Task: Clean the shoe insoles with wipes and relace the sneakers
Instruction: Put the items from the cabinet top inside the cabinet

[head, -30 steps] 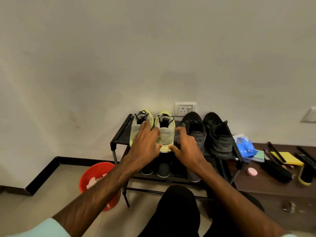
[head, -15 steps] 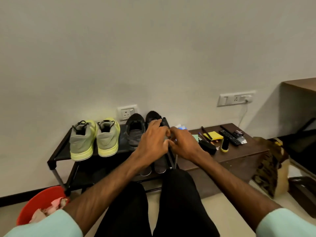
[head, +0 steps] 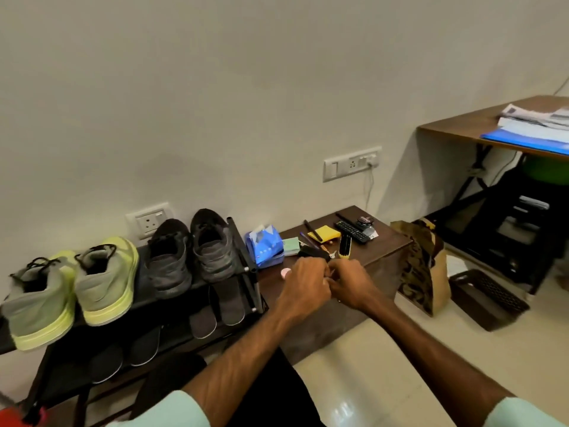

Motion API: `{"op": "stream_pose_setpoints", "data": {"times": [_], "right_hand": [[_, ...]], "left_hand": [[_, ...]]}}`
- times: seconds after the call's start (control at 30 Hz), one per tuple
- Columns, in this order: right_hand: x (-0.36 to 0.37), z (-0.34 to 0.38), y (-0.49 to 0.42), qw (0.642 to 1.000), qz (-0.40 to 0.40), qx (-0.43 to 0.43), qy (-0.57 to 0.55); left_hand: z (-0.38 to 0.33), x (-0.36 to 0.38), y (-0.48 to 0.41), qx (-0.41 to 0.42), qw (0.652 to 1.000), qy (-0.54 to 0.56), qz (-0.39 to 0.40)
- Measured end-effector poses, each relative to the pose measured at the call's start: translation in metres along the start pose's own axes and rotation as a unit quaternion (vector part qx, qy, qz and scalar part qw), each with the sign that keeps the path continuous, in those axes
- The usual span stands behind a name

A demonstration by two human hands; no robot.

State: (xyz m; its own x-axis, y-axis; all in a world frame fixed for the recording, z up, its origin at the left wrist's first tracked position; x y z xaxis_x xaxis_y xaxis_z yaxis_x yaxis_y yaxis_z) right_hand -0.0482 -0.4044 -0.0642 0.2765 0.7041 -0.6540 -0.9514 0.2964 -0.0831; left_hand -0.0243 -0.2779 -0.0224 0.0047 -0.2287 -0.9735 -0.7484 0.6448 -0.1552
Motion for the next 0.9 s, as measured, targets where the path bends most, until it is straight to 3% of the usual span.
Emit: {"op": "stream_pose_setpoints", "data": {"times": [0.2, 0.33, 0.6, 0.77, 0.9], "right_hand": [[0.036, -0.096, -0.012, 0.995, -0.005, 0.090, -0.052], [0.076, -0.157, -0.032, 0.987, -0.021, 0.142, -0.071], [0.110, -0.230, -0.081, 0.954, -0.210, 0.192, -0.098], [0.129, -0.266, -0.110, 0.946, -0.171, 0.249, -0.117], [0.136, -0.273, -0.100, 0.938, -0.201, 0.240, -0.148]], "left_hand": [[-0.001, 0.085, -0.016, 0.007, 0.996, -0.009, 0.094], [0.013, 0.142, -0.033, 0.023, 0.994, -0.001, 0.107], [0.039, 0.232, -0.068, 0.024, 0.991, 0.010, 0.135], [0.037, 0.258, -0.081, 0.029, 0.987, 0.017, 0.159], [0.039, 0.258, -0.082, 0.023, 0.989, 0.002, 0.145]]}}
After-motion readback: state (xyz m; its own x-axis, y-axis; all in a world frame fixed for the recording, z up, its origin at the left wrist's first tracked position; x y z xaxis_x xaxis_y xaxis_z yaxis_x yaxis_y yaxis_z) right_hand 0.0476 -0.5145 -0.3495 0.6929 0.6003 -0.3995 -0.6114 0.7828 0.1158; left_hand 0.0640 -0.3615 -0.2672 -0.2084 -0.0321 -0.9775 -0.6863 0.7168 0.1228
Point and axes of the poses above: each hand's wrist, its own y-axis away from the middle knuckle, its own x-axis out of the palm, z = x × y, the point moved 4 cm from there along -y, towards the middle knuckle, and after that the axes turned 15 degrees about -y, right-handed, at the moved point
